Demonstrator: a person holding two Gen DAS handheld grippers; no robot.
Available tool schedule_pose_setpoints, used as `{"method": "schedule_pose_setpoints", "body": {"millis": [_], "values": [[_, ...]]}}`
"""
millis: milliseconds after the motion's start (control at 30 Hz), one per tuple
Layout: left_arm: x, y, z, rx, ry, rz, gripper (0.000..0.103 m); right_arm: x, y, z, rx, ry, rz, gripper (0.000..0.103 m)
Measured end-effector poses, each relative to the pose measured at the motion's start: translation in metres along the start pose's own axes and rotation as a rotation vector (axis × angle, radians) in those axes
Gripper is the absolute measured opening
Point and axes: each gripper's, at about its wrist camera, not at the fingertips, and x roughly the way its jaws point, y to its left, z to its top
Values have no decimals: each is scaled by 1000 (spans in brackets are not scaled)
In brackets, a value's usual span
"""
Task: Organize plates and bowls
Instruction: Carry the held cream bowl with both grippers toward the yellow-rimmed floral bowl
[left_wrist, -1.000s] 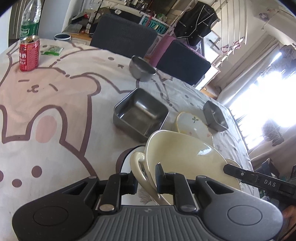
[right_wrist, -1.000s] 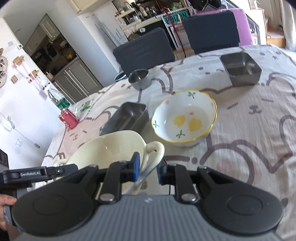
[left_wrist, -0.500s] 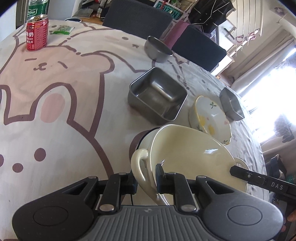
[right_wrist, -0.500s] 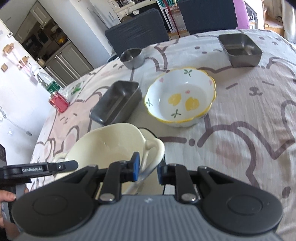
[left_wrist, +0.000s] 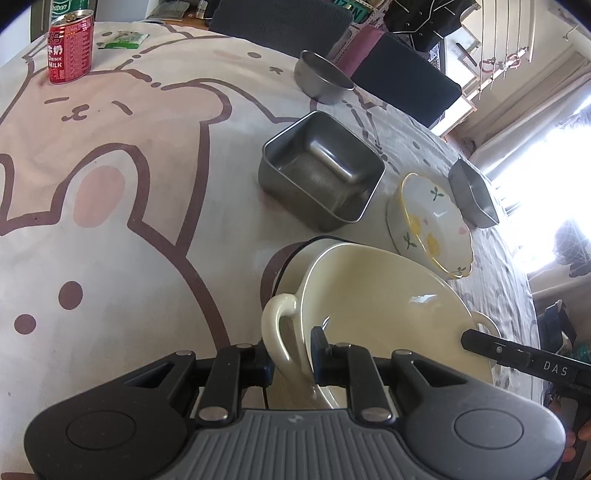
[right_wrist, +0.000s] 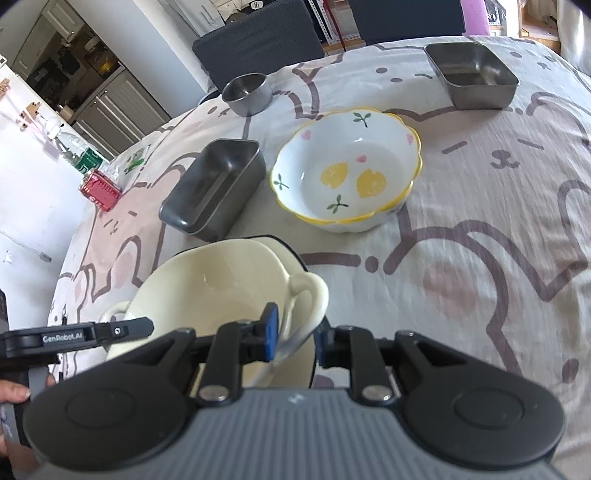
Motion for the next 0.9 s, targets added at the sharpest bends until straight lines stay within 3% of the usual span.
{"method": "schedule_pose_setpoints", "body": {"millis": [900], "values": [[7, -2, -1, 9, 43, -3, 19, 8, -5, -1, -3, 66, -25, 26]]}}
